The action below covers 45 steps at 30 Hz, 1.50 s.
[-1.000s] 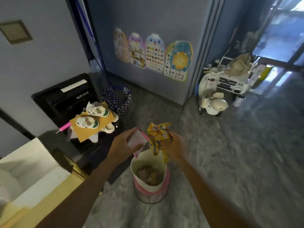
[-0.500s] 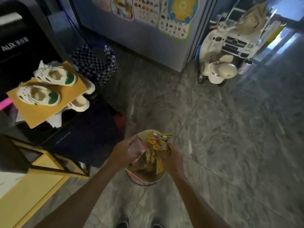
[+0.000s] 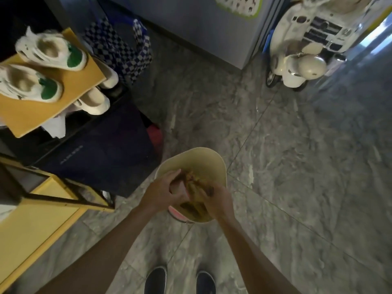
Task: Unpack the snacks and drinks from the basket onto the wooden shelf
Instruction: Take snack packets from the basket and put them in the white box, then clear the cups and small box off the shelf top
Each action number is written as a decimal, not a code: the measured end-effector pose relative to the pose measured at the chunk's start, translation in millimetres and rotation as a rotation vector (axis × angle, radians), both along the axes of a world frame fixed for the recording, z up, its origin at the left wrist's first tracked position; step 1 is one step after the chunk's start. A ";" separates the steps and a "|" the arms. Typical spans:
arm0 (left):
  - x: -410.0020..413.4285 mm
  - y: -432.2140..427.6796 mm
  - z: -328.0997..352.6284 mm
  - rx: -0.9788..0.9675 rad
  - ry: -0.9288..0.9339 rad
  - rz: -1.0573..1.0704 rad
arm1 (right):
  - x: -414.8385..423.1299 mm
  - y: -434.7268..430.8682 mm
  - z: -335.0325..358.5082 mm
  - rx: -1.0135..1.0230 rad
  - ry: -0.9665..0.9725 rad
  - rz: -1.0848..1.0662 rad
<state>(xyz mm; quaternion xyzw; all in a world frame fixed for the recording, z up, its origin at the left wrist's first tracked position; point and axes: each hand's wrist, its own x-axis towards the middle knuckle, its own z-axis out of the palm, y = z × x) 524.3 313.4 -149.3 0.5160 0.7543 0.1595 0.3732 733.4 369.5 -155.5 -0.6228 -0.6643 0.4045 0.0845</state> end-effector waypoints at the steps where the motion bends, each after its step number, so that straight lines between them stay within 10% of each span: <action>1: -3.9 -2.0 4.4 0.015 0.025 -0.004 | 1.1 0.4 14.1 0.027 -0.036 0.032; 12: -34.5 5.5 205.8 0.232 0.300 -0.004 | 23.3 28.4 221.2 0.367 -0.318 0.175; 24: -70.6 -6.8 475.4 0.531 0.557 0.199 | 16.3 34.9 489.8 0.565 -0.139 -0.002; 45: -120.8 -253.4 555.5 0.479 0.743 0.739 | -148.0 -84.3 578.3 0.773 0.037 0.517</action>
